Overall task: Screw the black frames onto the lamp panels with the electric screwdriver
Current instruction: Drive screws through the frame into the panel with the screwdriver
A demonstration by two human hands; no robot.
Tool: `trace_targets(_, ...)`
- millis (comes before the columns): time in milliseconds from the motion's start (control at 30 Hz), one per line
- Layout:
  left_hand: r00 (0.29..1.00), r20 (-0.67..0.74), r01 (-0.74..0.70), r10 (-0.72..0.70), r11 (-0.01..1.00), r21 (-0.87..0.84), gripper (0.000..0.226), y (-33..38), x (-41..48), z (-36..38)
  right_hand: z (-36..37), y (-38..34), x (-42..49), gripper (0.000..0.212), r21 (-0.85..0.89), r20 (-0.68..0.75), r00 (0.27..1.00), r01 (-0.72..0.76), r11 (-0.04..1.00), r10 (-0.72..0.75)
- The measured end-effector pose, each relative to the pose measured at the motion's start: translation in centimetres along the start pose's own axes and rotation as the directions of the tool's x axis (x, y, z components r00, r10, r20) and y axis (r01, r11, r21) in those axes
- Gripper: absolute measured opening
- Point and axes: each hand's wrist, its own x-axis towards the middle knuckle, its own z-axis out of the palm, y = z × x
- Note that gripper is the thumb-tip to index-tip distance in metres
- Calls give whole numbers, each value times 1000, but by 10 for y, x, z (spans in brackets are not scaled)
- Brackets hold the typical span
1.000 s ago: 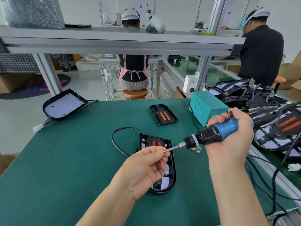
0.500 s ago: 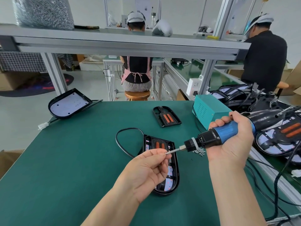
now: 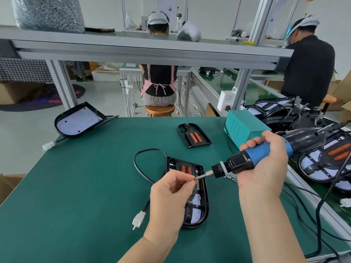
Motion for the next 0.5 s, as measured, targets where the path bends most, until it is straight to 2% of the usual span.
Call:
trace_targets(67, 999, -16, -48, 49, 998, 47, 30, -5, 0, -1, -2, 5, 1, 19, -32, -5, 1000, 7, 999, -8)
trace_targets(233, 995, 27, -100, 97, 987, 124, 35, -9, 5, -12, -1, 10, 0, 20, -63, 8, 1000, 11, 998, -10)
trace_targets(367, 990, 69, -135, 122, 961, 242, 44, -14, 11, -26, 8, 8, 3, 20, 14, -3, 1000, -23, 1000, 23)
trace_targets(433, 989, 16, -147, 147, 959, 241, 39, -14, 18, -35, 13, 11, 5, 20, 29, 10, 1000, -9, 1000, 8)
trace_targets(500, 984, -112, -102, 139, 953, 284, 30, -17, 31, -45, 15, 14, 6, 19, 8, 44, 999, 12, 1000, -12)
